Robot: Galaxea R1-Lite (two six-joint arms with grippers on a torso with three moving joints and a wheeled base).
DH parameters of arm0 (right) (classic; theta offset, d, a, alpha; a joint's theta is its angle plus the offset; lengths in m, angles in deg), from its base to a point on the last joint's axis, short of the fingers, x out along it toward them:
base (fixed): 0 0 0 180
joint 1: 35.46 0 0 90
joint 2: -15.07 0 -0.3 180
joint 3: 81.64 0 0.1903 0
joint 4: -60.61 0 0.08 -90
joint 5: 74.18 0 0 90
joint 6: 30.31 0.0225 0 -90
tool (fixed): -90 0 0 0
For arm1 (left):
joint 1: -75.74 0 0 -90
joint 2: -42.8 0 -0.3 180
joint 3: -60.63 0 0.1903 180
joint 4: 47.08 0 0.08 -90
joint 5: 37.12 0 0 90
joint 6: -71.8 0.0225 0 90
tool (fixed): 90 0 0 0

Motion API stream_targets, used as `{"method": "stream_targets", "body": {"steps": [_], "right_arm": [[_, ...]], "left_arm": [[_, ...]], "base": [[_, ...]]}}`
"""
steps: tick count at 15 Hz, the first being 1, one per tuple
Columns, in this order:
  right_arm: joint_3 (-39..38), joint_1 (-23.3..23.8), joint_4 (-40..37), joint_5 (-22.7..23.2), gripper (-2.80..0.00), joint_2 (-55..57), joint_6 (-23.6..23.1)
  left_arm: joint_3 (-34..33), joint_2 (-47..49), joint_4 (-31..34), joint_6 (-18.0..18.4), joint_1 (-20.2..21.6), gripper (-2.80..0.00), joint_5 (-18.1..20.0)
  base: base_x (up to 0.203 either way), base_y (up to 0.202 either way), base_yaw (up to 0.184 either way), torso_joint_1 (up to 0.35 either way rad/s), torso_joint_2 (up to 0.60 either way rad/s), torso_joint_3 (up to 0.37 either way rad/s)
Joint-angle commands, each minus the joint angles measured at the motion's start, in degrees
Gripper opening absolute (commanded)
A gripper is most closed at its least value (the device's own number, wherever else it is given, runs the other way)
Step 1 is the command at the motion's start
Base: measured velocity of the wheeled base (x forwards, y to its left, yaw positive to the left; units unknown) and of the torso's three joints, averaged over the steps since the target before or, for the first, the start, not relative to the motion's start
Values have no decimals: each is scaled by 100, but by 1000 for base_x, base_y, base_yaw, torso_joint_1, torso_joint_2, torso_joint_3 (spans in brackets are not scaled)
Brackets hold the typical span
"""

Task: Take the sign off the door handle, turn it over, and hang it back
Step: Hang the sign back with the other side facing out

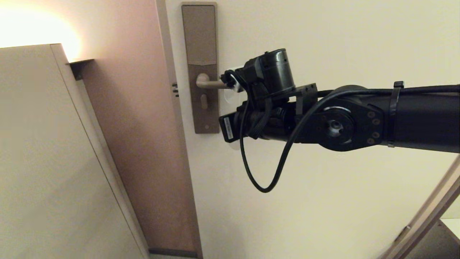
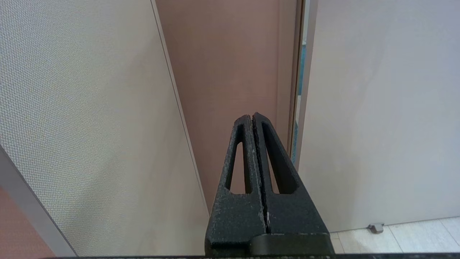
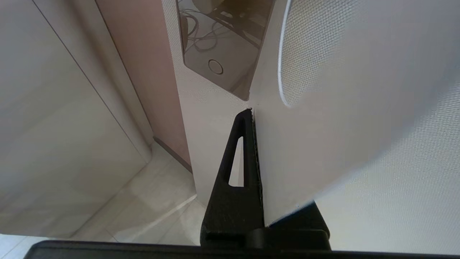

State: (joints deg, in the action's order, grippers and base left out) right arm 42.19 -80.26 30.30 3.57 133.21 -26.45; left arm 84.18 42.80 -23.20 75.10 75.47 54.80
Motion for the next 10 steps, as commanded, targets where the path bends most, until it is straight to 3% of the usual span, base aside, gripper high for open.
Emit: {"method": "stream_targets", "body": {"steps": [1,10], "right_arm": [[-9,-46,0,-6,0,25,1],[-69,-55,62,3,0,-31,1]], "left_arm": [[-1,9,-6,4,0,-280,1],[-1,9,-4,4,0,-280,1]], "base": [[0,0,0,0,0,0],[0,0,0,0,0,0]]}}
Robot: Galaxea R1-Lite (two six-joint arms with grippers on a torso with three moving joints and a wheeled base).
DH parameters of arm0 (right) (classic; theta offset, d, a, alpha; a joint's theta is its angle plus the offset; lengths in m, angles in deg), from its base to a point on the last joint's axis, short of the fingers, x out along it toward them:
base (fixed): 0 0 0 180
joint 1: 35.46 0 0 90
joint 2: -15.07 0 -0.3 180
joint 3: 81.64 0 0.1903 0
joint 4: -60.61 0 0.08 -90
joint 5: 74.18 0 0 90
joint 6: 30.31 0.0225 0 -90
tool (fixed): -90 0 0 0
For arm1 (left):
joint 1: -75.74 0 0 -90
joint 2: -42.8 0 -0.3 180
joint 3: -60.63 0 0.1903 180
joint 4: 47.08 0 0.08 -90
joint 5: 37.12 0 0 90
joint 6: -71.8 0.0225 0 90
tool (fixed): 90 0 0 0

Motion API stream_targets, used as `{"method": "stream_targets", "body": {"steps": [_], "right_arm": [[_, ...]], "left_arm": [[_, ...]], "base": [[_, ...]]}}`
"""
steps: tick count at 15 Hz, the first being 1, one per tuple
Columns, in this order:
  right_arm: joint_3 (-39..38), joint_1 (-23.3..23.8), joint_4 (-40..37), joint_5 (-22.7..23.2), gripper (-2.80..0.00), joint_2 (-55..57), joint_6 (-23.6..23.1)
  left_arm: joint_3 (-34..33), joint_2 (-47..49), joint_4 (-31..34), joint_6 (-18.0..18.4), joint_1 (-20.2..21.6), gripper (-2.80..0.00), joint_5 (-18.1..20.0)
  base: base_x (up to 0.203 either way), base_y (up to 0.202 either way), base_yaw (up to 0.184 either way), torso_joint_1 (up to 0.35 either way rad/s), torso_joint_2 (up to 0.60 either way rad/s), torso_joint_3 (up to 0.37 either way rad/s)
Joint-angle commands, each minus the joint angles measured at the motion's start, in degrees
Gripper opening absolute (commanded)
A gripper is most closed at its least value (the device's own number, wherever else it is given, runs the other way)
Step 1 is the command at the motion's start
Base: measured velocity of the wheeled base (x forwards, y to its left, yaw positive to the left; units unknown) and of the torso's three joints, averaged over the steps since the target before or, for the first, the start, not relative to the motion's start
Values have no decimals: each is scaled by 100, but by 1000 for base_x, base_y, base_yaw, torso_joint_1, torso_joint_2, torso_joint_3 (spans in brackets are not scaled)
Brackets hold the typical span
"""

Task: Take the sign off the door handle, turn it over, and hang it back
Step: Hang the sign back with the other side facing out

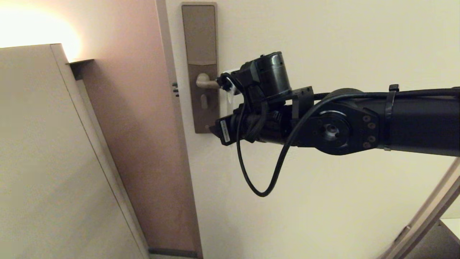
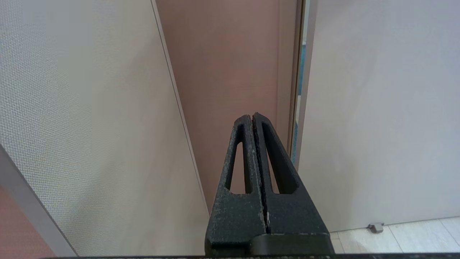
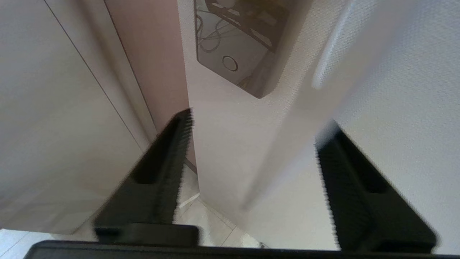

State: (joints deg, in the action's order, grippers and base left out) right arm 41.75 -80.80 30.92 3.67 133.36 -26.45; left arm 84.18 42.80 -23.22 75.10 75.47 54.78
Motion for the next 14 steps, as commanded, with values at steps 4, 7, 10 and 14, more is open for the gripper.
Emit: {"method": "stream_targets", "body": {"steps": [4,7,10,14], "right_arm": [[-378,7,0,22,0,-404,25],[-787,33,0,50,0,-770,28],[-1259,67,12,56,0,-1179,31],[-1763,180,148,55,0,-1542,37]], "left_arm": [[7,9,1,4,0,-280,3],[4,9,0,4,0,-280,3],[0,1,4,4,0,-280,3],[-1,6,3,4,0,-280,3]], "base": [[0,0,0,0,0,0],[0,0,0,0,0,0],[0,0,0,0,0,0],[0,0,0,0,0,0]]}}
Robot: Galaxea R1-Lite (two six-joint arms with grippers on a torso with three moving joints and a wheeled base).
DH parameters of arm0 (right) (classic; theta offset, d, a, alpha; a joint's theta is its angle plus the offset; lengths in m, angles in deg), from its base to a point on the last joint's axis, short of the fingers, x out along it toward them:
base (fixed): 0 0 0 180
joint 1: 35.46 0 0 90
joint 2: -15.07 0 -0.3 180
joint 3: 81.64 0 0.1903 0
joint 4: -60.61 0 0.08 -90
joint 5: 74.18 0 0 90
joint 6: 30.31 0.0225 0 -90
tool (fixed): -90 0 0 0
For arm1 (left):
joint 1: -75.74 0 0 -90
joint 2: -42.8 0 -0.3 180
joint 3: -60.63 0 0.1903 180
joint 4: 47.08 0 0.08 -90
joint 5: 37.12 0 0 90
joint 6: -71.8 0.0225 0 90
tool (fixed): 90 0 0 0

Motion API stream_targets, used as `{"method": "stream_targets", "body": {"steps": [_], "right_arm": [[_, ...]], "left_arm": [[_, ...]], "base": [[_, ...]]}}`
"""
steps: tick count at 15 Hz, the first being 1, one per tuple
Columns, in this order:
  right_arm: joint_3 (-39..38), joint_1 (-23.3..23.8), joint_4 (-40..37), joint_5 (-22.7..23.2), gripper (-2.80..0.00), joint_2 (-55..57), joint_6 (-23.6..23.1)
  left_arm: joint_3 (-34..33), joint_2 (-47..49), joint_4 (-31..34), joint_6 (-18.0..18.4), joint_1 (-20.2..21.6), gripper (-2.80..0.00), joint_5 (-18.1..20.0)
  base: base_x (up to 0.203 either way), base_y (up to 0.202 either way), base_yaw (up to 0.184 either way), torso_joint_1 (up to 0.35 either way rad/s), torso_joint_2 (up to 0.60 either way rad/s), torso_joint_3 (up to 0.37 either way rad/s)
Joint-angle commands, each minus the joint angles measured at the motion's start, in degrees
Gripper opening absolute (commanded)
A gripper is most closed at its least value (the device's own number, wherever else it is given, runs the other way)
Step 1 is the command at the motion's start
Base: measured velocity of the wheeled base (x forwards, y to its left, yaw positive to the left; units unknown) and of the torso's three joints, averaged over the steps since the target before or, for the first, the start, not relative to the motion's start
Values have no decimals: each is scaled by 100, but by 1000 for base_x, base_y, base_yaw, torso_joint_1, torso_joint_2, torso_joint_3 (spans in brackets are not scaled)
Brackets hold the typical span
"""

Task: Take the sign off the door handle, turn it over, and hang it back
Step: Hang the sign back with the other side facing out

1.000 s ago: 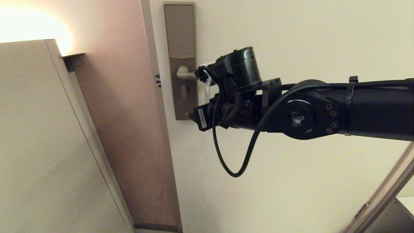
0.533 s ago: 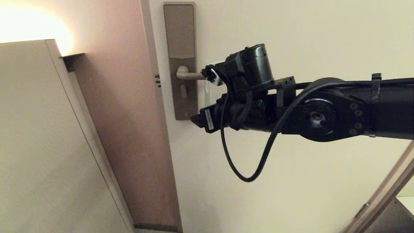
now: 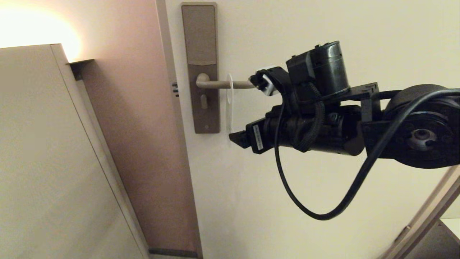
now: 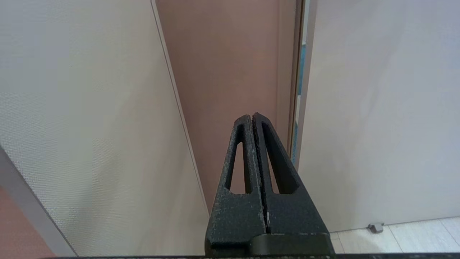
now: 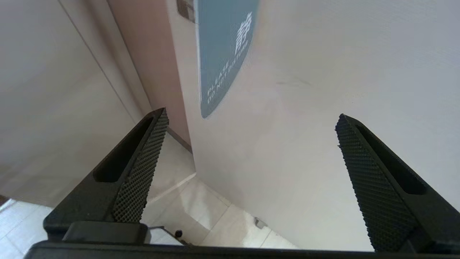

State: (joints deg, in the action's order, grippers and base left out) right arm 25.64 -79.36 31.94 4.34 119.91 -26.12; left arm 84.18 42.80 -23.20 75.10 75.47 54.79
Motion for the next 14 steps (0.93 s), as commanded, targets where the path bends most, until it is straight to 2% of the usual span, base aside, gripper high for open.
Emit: {"method": "stream_targets", "body": {"steps": [1,6,7,12,14], "right_arm": [[-297,57,234,-12,0,-235,3],[-622,66,645,-12,0,-289,-12],[-613,66,649,1,-280,-285,-14],[-572,66,718,76,-280,-172,-67],[-583,62,971,72,-280,-68,-75]], "left_arm": [[-1,9,2,4,0,-280,2],[2,9,2,4,0,-280,2],[-1,9,-7,4,0,-280,2],[5,6,2,4,0,-280,2],[3,1,2,4,0,-280,2]], "base": [[0,0,0,0,0,0],[0,0,0,0,0,0],[0,0,0,0,0,0],[0,0,0,0,0,0],[0,0,0,0,0,0]]}}
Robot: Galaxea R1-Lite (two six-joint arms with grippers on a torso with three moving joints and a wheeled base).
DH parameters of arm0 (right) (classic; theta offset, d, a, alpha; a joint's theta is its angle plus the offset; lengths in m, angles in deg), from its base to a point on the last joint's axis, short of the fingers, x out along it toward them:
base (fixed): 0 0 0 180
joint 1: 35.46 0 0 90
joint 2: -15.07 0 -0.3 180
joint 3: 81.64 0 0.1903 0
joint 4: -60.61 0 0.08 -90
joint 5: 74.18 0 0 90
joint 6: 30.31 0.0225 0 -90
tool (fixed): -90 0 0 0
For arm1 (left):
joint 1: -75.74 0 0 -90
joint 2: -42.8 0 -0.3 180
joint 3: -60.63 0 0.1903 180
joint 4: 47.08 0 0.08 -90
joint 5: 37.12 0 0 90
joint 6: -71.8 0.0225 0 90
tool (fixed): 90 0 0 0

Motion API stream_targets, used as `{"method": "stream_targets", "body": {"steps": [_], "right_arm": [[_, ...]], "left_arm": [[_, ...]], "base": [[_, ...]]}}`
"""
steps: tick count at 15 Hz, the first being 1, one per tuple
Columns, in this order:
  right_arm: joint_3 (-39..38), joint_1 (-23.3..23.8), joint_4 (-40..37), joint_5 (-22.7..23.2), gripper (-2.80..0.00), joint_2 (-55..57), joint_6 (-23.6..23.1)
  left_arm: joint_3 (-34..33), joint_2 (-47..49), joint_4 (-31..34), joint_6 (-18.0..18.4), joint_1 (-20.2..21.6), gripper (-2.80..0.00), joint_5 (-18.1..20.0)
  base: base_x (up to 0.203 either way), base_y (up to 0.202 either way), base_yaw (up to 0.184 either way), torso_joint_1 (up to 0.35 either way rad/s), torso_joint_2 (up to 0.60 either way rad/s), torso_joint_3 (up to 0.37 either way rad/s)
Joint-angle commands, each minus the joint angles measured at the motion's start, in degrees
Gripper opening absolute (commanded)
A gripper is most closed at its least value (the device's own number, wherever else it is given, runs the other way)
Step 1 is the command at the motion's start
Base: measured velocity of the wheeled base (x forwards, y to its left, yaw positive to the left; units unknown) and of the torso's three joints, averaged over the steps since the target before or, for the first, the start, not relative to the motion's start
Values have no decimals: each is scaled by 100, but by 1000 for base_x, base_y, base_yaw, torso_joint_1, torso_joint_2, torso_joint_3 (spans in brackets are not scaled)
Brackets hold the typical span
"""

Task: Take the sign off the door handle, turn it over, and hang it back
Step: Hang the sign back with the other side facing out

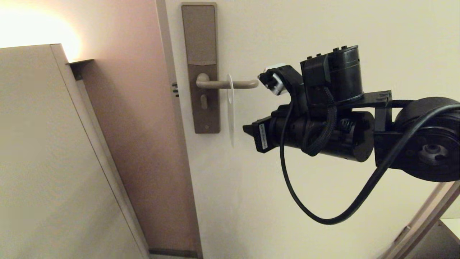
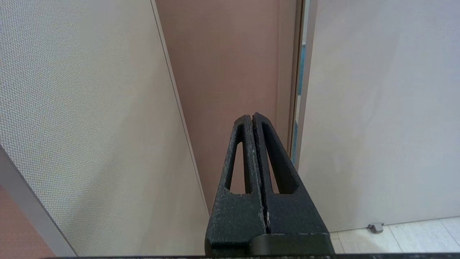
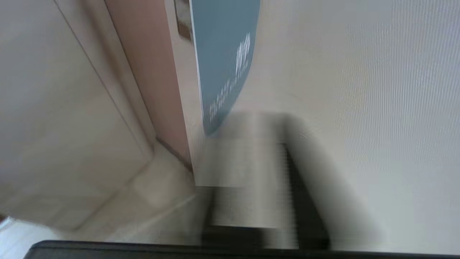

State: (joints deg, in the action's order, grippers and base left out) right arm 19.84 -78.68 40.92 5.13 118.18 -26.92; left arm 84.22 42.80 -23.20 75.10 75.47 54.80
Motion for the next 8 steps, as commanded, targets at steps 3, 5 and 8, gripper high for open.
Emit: {"method": "stream_targets", "body": {"steps": [3,5,8], "right_arm": [[-7,-11,399,-6,-280,295,12],[2,-20,652,-3,-280,411,-14],[11,-27,698,-3,-280,551,-80]], "left_arm": [[4,9,-7,4,0,-280,1],[-4,9,2,4,0,-280,1],[-4,1,-2,4,0,-280,1]], "base": [[0,0,0,0,0,0],[0,0,0,0,0,0],[0,0,0,0,0,0]]}}
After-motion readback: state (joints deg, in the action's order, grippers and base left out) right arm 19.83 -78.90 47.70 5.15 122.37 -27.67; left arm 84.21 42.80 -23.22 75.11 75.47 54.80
